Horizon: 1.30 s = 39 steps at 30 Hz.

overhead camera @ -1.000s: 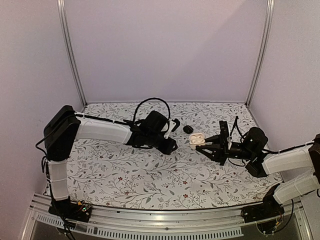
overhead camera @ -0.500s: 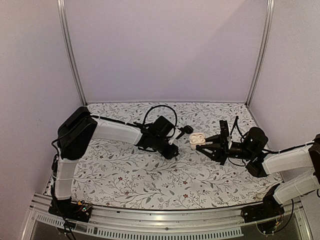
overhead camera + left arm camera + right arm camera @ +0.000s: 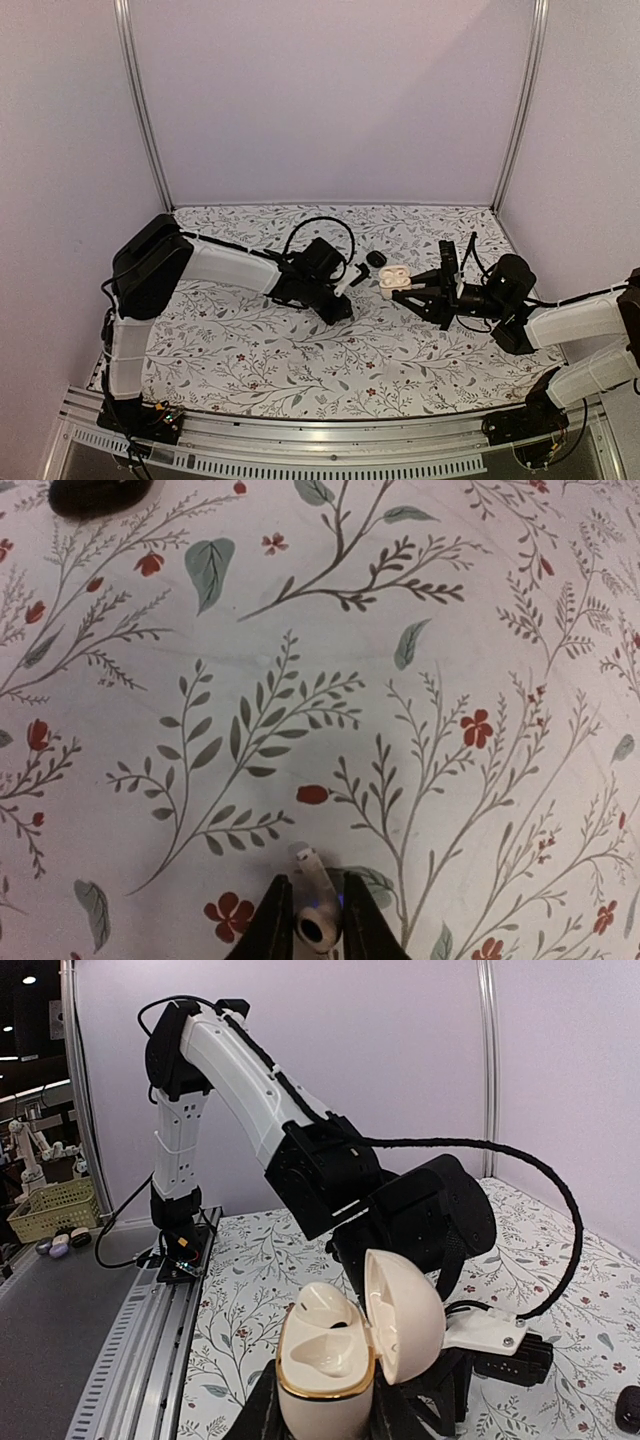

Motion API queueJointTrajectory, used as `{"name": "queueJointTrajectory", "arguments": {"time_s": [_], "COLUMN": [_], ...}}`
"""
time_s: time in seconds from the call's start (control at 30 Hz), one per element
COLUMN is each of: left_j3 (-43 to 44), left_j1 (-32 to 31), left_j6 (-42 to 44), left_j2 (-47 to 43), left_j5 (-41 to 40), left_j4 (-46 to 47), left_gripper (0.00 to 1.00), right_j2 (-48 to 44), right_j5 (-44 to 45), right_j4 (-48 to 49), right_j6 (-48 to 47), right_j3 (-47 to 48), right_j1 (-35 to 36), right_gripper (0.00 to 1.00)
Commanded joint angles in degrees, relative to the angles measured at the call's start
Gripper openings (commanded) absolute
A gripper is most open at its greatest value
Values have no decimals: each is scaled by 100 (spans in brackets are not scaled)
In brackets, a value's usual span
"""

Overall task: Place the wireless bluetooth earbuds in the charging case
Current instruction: Move the right earbud to the center of the board, then pick up the right earbud from the center of the board.

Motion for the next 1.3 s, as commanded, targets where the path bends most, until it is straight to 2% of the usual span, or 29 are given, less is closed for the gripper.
{"name": "queueJointTrajectory", "arguments": {"time_s": [0.0,0.27,0.33,0.4,0.47,0.57,0.63,0.8,0.9,1.03,1.27], "left_j3": [-602,-1691,-2012,-2379,-2795,-3543,-4000,-4900,-5191,-5221,-5097], "left_j1": [-120,-432,-461,-455,-447,-442,-441,-442,-450,-495,-621], "left_j6": [56,-311,-425,-523,-590,-546,-475,-282,-137,36,66], "left_j2": [-558,-1310,-1545,-1791,-2012,-2273,-2334,-2226,-2010,-1718,-1603], "left_j5": [5,0,15,-101,-384,-553,-523,-243,-206,-178,-462], "left_j4": [-183,26,391,1115,1852,3147,3925,5909,6610,6856,6511], "left_gripper": [14,14,21,34,43,53,55,54,51,47,42], "right_j2": [34,83,107,128,145,157,157,135,131,163,157], "right_j5": [-2,-35,-44,-60,-74,-83,-79,-59,-57,-58,-50], "right_j4": [60,77,78,86,86,89,86,67,60,60,42], "right_j6": [36,49,59,62,68,73,74,53,44,44,37], "right_j3": [-17,16,24,39,42,44,45,36,40,55,53], "right_j1": [-39,-39,-39,-39,-44,-39,-39,-40,-39,-39,-40], "right_gripper": [0,0,0,0,0,0,0,0,0,0,0]}}
